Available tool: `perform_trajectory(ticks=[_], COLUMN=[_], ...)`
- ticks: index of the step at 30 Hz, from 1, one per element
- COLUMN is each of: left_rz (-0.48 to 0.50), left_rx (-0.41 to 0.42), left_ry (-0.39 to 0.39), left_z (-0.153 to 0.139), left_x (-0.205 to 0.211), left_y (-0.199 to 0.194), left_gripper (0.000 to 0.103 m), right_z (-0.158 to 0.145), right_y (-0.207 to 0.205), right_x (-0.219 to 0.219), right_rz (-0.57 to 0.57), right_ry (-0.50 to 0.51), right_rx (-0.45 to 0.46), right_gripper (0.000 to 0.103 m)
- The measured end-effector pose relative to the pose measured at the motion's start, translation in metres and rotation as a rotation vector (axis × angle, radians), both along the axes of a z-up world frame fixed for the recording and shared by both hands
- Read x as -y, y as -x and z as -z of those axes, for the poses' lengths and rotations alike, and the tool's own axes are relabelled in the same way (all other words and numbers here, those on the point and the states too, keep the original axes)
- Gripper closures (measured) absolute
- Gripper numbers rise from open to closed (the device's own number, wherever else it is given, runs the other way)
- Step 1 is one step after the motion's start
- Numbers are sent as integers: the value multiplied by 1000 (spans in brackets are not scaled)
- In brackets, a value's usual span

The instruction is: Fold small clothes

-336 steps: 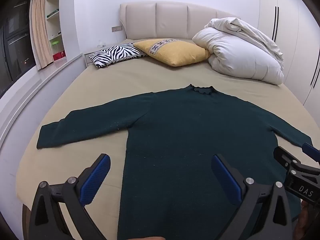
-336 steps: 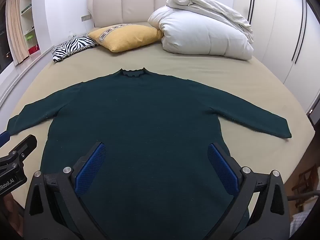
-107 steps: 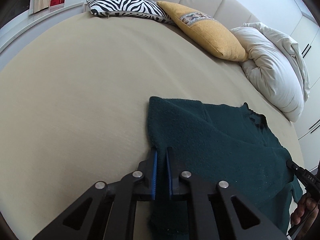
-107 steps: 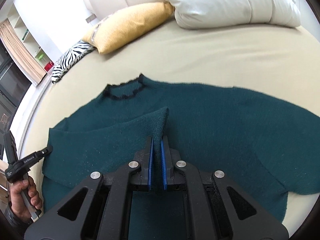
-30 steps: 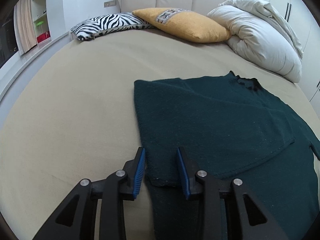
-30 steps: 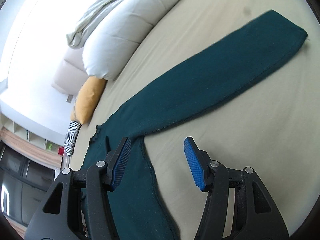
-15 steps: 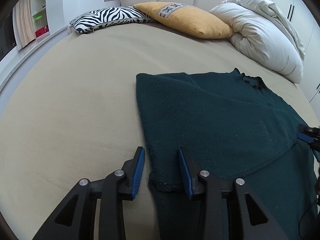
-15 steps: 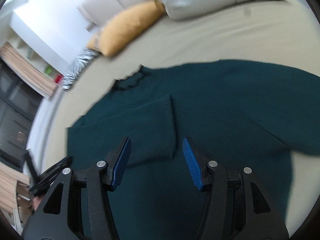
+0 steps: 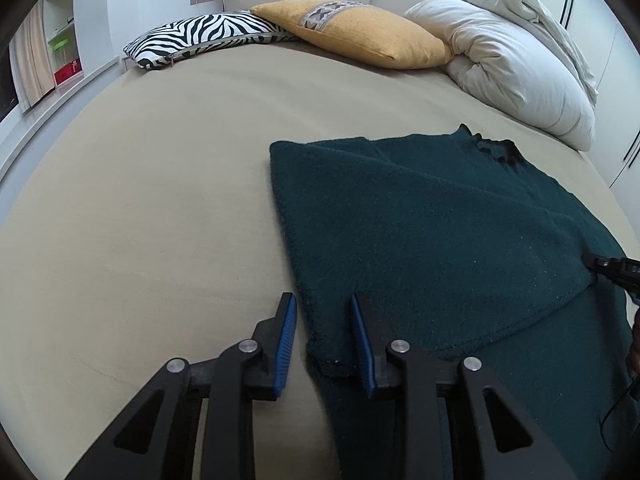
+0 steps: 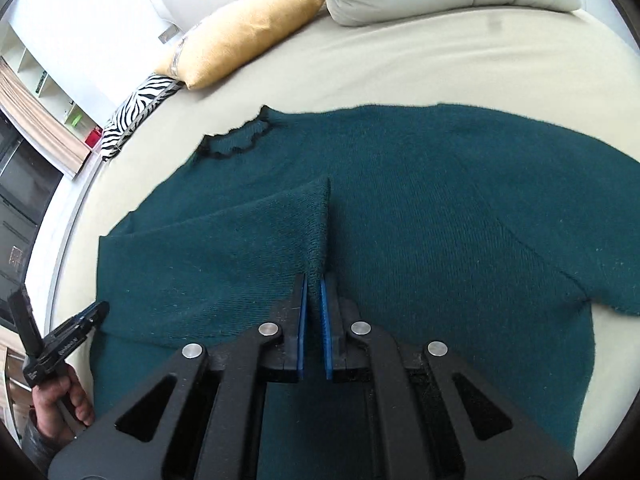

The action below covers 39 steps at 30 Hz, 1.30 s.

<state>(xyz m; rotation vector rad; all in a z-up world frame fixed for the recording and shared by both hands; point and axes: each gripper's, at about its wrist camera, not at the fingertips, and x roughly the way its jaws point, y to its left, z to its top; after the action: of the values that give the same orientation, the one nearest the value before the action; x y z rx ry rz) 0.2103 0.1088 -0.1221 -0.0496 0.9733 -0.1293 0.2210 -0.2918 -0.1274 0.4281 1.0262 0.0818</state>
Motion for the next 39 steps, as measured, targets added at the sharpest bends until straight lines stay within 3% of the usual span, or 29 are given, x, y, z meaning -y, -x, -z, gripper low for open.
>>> perform_trajectory(ticks=[2, 5, 8, 11, 14, 16, 17, 20, 23, 25, 29, 30, 33, 36, 39], left_rz=[0, -3, -15, -24, -20, -21, -20, -1, 28, 46, 65, 65, 66, 49, 30], left_rx=[-4, 0, 3, -1, 25, 45, 54, 59, 41, 22, -15, -22, -32, -31, -30], left_ry=[-11, -25, -24, -16, 0, 39, 64, 142, 201, 237, 277, 287, 324, 352, 388], left_z=[0, 0, -3, -9, -21, -30, -35, -44, -46, -46, -42, -42, -41, -40, -40], left_x=[2, 4, 8, 9, 12, 13, 15, 25, 38, 50, 66, 69, 69, 61, 53], left_y=[0, 0, 3, 10, 20, 29, 33, 43, 49, 52, 56, 56, 57, 56, 57], left_gripper=[71, 70, 69, 67, 63, 60, 59, 53, 49, 49, 49, 49, 49, 49, 49], right_z=[17, 16, 6, -15, -25, -23, -20, -1, 17, 24, 31, 31, 35, 13, -34], right_y=[-12, -8, 8, 47, 99, 155, 179, 239, 273, 275, 255, 250, 239, 228, 192], right_x=[7, 17, 35, 79, 130, 186, 210, 274, 318, 334, 353, 358, 373, 377, 330], right_rz=[16, 49, 107, 207, 340, 516, 595, 825, 952, 977, 979, 986, 1024, 943, 762], right_ry=[-67, -138, -156, -184, -216, -257, -273, -350, -453, -488, -522, -522, -521, -394, -245], right_rx=[-9, 17, 39, 118, 175, 221, 236, 224, 252, 253, 278, 286, 264, 263, 292], right_gripper=[98, 94, 89, 88, 72, 50, 49, 49, 49, 50, 50, 54, 86, 95, 95])
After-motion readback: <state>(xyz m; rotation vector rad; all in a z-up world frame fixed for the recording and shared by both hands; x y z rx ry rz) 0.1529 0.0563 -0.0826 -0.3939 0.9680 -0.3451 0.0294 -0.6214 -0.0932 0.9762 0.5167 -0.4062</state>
